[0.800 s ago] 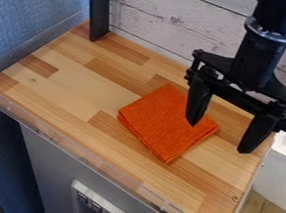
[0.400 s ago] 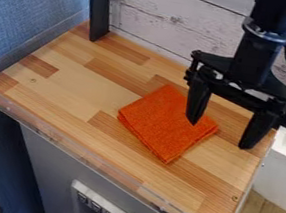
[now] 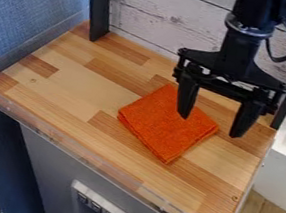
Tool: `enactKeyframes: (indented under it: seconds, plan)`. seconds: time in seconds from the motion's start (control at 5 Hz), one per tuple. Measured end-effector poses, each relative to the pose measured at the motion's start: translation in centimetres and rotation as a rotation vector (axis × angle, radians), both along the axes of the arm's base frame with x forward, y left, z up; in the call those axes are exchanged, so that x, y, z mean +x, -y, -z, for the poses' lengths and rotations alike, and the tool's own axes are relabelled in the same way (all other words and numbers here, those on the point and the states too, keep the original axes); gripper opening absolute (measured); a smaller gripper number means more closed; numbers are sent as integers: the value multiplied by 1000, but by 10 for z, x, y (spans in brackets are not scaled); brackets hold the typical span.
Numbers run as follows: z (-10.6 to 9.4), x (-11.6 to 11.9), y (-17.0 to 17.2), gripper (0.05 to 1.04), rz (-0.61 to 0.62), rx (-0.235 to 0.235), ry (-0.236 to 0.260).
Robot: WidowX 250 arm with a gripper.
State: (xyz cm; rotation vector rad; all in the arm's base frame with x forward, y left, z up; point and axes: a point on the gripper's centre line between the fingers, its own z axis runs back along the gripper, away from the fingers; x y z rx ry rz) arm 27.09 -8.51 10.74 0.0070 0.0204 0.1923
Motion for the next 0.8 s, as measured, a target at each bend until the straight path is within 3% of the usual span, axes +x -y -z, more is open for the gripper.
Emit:
enactKeyframes:
  seconds: [0.2, 0.8]
  plan:
    - [1, 8, -13, 998, -50, -6, 27]
    - [-5, 18, -37, 996, -141, -7, 46]
